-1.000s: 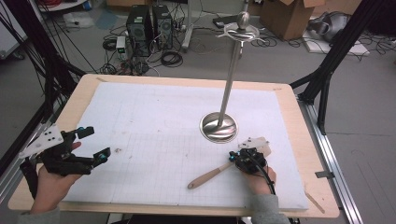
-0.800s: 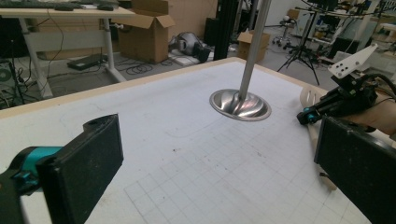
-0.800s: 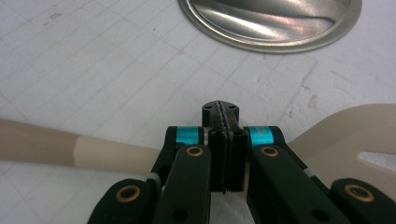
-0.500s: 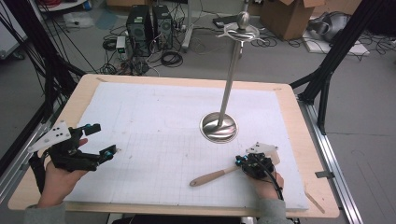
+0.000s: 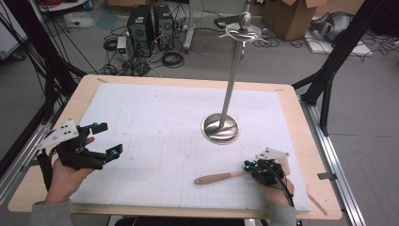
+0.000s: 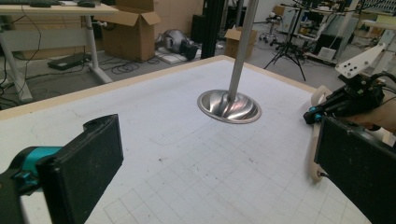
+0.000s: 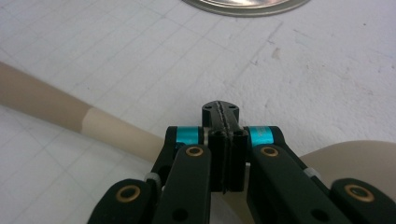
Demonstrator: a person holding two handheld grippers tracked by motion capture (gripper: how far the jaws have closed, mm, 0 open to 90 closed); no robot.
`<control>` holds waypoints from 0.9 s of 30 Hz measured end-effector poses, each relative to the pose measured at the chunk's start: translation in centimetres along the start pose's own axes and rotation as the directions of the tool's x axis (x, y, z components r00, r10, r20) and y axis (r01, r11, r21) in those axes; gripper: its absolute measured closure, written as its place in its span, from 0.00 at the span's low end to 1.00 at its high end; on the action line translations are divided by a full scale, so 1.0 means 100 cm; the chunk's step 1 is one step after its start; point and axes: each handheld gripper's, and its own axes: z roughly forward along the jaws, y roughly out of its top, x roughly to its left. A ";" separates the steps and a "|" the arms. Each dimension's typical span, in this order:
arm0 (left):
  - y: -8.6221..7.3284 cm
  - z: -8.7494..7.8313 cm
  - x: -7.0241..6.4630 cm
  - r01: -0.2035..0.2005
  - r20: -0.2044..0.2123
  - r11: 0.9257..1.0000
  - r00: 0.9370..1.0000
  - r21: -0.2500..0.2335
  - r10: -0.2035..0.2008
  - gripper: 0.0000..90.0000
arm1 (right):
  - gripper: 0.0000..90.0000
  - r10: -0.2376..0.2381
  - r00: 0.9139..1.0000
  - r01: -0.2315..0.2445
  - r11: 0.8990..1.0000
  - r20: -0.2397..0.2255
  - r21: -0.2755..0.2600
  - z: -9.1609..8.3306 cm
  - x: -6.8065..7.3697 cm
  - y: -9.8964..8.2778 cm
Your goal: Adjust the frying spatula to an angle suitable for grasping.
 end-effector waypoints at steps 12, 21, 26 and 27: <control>0.000 0.007 0.000 -0.003 0.011 1.000 1.000 0.010 0.003 0.02 | 1.00 0.018 1.000 -0.018 1.000 0.017 -0.002 -0.019 -0.011 -0.018; 0.001 0.007 -0.001 -0.002 0.013 1.000 1.000 0.008 0.002 0.02 | 1.00 0.034 0.999 -0.034 0.999 0.037 0.001 -0.030 -0.013 -0.028; 0.001 0.007 -0.001 -0.002 0.013 1.000 1.000 0.007 0.002 0.02 | 1.00 0.048 0.998 -0.048 0.999 0.041 0.002 -0.036 -0.016 -0.034; 0.001 0.008 -0.001 -0.002 0.014 1.000 1.000 0.007 0.002 0.02 | 1.00 0.049 0.998 -0.049 0.999 0.041 0.000 -0.037 -0.016 -0.034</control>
